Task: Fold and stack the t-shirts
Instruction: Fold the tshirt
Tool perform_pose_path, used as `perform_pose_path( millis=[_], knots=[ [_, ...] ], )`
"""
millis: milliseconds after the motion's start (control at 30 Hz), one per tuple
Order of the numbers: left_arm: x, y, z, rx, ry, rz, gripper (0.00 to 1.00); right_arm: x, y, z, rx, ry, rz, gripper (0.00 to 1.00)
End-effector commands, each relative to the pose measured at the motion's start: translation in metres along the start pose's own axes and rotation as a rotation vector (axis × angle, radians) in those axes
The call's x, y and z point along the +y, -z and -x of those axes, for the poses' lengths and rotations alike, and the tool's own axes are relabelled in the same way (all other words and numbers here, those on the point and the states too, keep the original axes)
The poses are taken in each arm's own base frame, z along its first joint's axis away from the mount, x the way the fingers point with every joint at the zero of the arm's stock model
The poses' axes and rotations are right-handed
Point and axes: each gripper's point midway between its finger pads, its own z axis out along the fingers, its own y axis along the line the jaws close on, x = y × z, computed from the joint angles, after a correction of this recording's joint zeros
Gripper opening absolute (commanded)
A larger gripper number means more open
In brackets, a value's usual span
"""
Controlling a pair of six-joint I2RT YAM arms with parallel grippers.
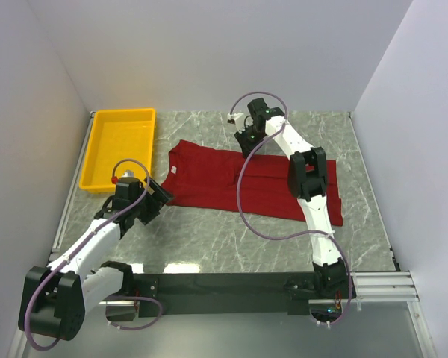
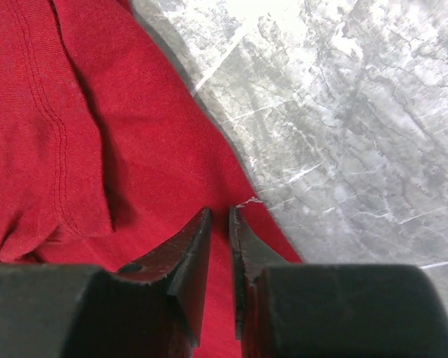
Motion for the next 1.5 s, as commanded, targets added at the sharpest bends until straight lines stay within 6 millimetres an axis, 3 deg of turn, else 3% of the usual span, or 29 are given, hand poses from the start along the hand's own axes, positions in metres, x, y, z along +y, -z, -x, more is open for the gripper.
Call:
perform_pose_path(
  millis=[0,233,633,733,1133,1267,1367,1400,1467],
  knots=[
    [-0.020,0.006,0.015,-0.037,-0.018,-0.045,0.89,-0.004,-0.001,0.006,-0.011,0.003,-0.019,0.22],
    [-0.020,0.007,0.016,-0.040,-0.017,-0.044,0.89,-0.023,0.004,0.014,-0.046,-0.053,-0.109,0.00],
    [-0.020,0.007,0.015,-0.038,-0.013,-0.049,0.89,-0.061,0.016,0.017,-0.101,-0.196,-0.236,0.00],
    [-0.021,0.006,0.015,-0.039,-0.014,-0.050,0.89,-0.079,0.022,0.015,-0.123,-0.255,-0.277,0.00],
    [-0.026,0.001,0.015,-0.025,-0.016,-0.069,0.89,-0.158,0.053,-0.021,-0.172,-0.509,-0.437,0.00],
    [-0.033,-0.004,0.016,-0.017,-0.022,-0.098,0.89,-0.164,0.058,-0.030,-0.178,-0.534,-0.417,0.00],
    [-0.051,-0.010,0.020,-0.008,-0.037,-0.136,0.88,-0.164,0.075,-0.027,-0.211,-0.514,-0.406,0.33],
    [-0.054,-0.016,0.015,0.011,-0.046,-0.133,0.88,-0.160,0.088,-0.026,-0.224,-0.500,-0.409,0.48],
    [-0.076,-0.021,0.020,0.000,-0.062,-0.175,0.88,-0.162,0.109,-0.025,-0.257,-0.485,-0.421,0.61]
  ],
)
